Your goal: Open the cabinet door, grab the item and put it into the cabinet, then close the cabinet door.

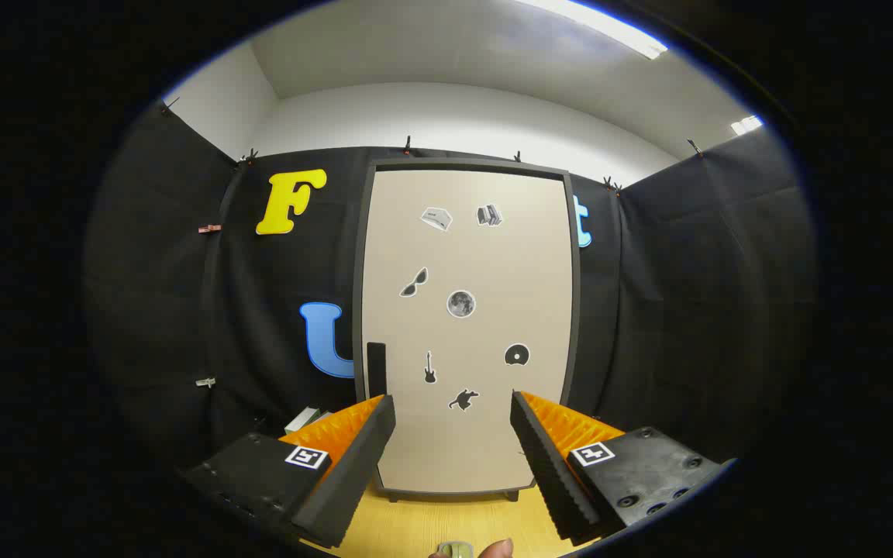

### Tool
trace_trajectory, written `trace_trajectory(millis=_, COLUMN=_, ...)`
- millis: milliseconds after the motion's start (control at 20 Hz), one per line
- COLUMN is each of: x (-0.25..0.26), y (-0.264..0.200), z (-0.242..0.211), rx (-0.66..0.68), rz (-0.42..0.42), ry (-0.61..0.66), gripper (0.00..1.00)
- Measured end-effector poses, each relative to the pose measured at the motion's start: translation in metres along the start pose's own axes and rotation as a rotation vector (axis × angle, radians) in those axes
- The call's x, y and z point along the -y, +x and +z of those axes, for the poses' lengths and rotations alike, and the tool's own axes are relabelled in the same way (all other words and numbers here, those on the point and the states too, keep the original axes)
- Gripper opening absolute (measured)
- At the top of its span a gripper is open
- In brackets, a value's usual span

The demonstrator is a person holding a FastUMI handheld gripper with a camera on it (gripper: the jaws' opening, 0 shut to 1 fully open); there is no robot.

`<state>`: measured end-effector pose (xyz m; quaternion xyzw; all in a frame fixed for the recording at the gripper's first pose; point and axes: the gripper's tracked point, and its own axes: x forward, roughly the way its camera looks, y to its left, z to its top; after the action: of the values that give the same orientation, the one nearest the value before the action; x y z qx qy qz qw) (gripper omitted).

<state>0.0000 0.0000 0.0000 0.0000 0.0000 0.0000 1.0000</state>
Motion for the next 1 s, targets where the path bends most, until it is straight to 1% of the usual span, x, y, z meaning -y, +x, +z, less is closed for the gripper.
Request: trace_trajectory(millis=1000, x=-0.018, y=-0.003, z=-0.003, rx=-0.011, rz=-0.006, ry=0.0, gripper=0.97)
